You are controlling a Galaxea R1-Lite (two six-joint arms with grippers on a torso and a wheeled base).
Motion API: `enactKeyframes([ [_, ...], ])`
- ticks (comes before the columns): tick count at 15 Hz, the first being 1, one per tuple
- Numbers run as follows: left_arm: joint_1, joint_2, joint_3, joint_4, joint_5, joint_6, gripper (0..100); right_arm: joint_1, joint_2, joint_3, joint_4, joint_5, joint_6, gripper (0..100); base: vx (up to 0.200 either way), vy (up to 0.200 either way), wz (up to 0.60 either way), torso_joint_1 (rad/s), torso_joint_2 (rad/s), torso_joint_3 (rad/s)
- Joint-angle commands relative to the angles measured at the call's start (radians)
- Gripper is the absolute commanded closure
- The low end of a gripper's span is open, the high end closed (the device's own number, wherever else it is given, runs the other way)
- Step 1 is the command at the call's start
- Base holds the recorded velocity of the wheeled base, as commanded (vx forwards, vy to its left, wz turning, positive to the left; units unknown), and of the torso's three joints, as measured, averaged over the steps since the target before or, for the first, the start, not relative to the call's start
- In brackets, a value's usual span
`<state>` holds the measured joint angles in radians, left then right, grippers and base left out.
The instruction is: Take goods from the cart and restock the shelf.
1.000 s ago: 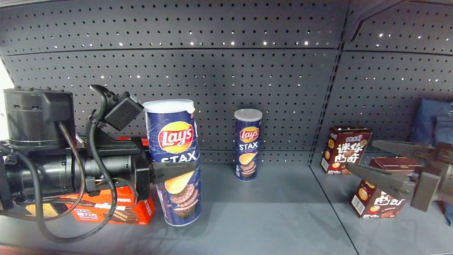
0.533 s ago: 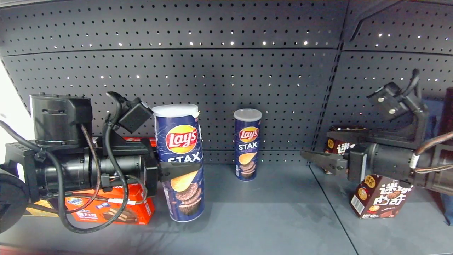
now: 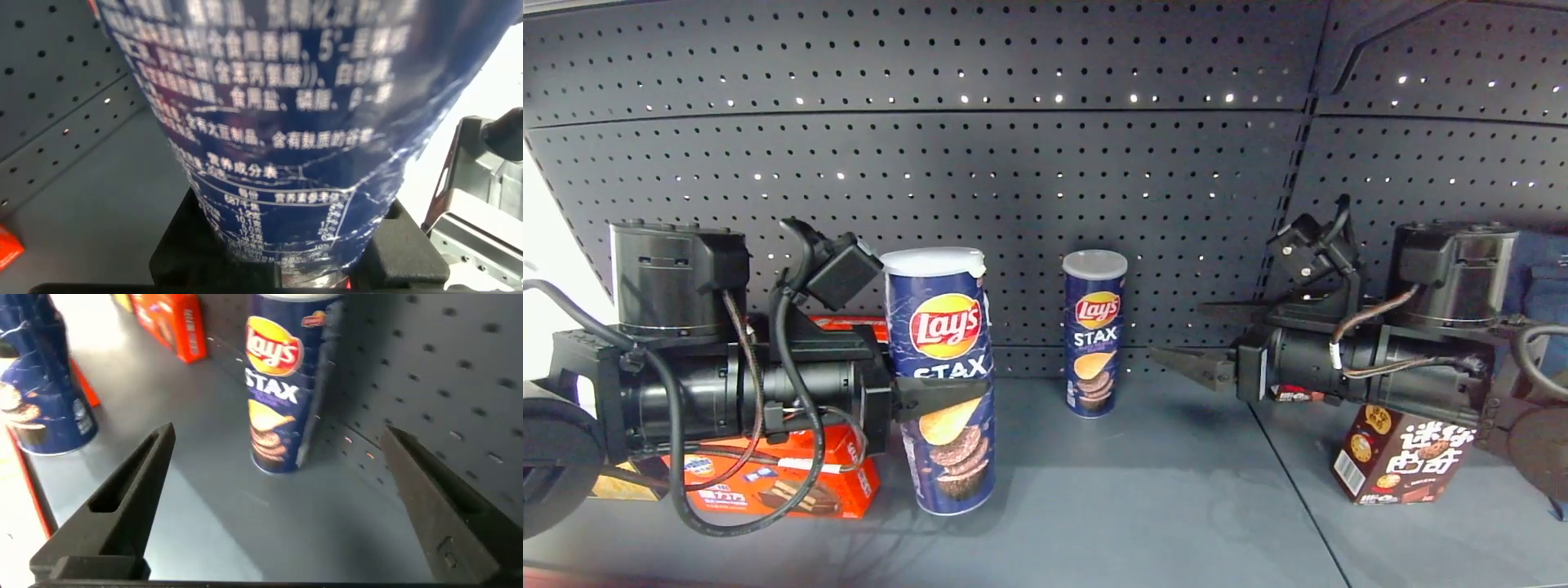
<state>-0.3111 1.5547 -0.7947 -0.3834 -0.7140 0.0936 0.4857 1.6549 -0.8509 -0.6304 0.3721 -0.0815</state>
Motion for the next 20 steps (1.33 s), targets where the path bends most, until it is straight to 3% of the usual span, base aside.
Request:
enactKeyframes([
  [1,0.000,0.002,-0.001,0.000,-0.001,0.000,100,-0.019,0.068,-0.004,-0.038,0.048,-0.003,0,0.000,0.000,0.00,0.000,0.00,0.000],
  [4,0.001,0.001,-0.006,-0.002,-0.004,0.000,100,-0.052,0.121,-0.025,-0.075,0.146,-0.047,0,0.000,0.000,0.00,0.000,0.00,0.000],
  [20,0.006,0.021,-0.040,0.000,-0.019,-0.005,100,-0.059,0.422,-0.278,-0.107,0.235,-0.070,0,0.000,0.000,0.00,0.000,0.00,0.000],
])
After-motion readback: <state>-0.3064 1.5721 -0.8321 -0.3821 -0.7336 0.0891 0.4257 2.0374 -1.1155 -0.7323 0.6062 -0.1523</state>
